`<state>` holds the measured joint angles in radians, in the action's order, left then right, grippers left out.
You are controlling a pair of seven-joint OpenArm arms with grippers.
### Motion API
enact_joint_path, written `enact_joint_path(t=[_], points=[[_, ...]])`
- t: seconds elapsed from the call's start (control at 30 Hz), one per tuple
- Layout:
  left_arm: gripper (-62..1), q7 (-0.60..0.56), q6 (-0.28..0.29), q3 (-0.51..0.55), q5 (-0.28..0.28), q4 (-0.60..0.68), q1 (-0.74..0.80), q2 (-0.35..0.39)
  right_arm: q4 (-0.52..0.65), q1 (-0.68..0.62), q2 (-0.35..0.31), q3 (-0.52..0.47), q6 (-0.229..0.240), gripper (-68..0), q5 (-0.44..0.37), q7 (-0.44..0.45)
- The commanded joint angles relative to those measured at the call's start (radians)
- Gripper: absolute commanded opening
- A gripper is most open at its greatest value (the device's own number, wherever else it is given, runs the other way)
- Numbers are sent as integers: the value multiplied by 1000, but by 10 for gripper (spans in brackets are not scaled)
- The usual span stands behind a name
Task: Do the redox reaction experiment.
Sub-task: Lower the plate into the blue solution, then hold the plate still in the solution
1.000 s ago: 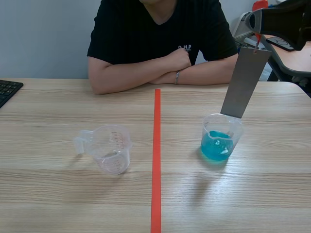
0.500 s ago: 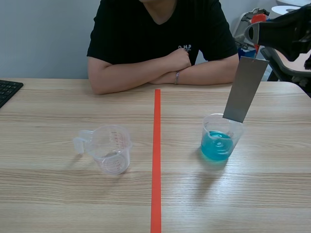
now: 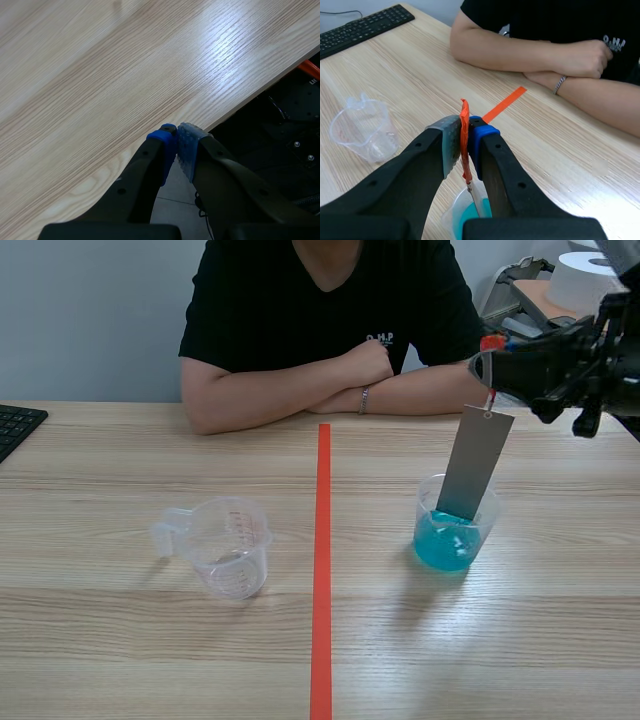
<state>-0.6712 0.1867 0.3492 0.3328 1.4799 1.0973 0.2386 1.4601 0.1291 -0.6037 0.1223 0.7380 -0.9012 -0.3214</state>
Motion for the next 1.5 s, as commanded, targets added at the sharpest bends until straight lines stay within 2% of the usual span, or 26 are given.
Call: enact_joint_path(t=[0.0,0.33,0.7,1.47], points=[[-569,-18,-1,1,-6,12,2,6,-21,18,-3,10,8,-660,6,39],[-569,-19,-1,1,-6,12,2,6,-130,24,17,70,8,-660,140,156],[-569,-13,-1,1,-6,12,3,6,-134,23,17,71,8,-660,193,156],[-569,-13,-1,1,-6,12,2,6,-134,23,14,71,8,-660,195,148]])
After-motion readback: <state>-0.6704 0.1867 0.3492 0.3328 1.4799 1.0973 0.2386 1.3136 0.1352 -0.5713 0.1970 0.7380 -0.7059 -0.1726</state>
